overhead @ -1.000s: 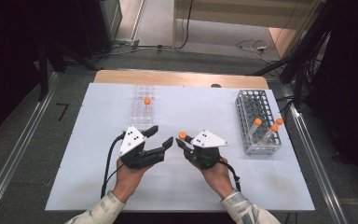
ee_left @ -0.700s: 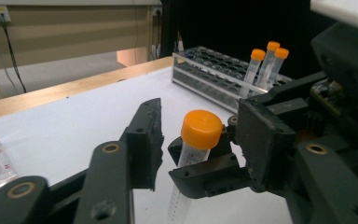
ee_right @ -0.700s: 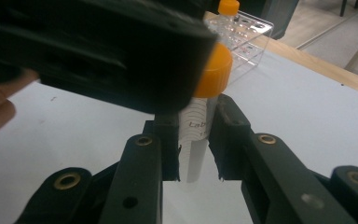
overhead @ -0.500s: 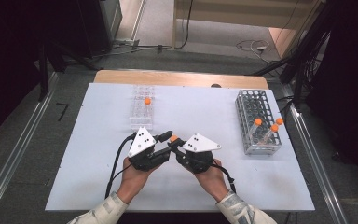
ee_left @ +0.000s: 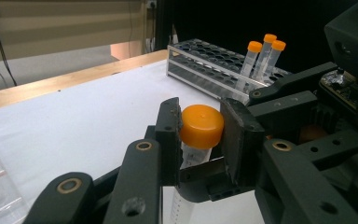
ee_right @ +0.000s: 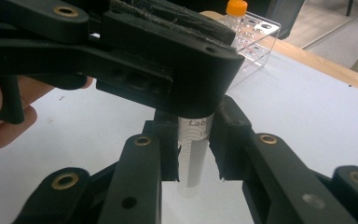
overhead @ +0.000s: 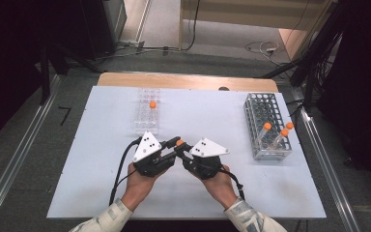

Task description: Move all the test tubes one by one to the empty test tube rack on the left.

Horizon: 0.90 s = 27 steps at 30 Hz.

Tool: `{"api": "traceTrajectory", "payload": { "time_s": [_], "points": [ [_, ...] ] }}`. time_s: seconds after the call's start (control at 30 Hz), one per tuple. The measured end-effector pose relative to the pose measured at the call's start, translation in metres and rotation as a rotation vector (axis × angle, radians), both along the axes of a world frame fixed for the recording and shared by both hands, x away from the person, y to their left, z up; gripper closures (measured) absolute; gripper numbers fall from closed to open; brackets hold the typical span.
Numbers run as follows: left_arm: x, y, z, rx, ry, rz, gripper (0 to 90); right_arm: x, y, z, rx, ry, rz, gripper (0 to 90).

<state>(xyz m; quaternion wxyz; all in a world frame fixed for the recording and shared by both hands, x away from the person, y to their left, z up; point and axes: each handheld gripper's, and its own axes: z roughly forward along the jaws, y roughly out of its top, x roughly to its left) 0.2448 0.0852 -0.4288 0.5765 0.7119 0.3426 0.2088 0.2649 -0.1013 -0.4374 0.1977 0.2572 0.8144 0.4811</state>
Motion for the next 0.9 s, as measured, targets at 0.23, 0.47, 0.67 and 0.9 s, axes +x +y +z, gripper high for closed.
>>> {"api": "traceTrajectory", "payload": {
  "time_s": [0.23, 0.47, 0.67, 0.9],
  "points": [
    [0.004, 0.012, 0.004, -0.034, 0.002, 0.039, 69.5, 0.004, -0.009, 0.004, 0.02, 0.028, 0.008, 39.6],
    [0.011, 0.026, 0.004, -0.043, 0.014, 0.102, 69.5, 0.008, -0.037, 0.003, 0.02, 0.047, -0.048, 31.0],
    [0.017, 0.037, 0.005, -0.051, 0.014, 0.151, 69.5, 0.011, -0.066, 0.0, 0.021, 0.065, -0.109, 30.4],
    [0.025, 0.055, 0.006, -0.066, 0.009, 0.222, 69.5, 0.006, -0.095, -0.002, 0.025, 0.068, -0.152, 28.4]
  ]
}}
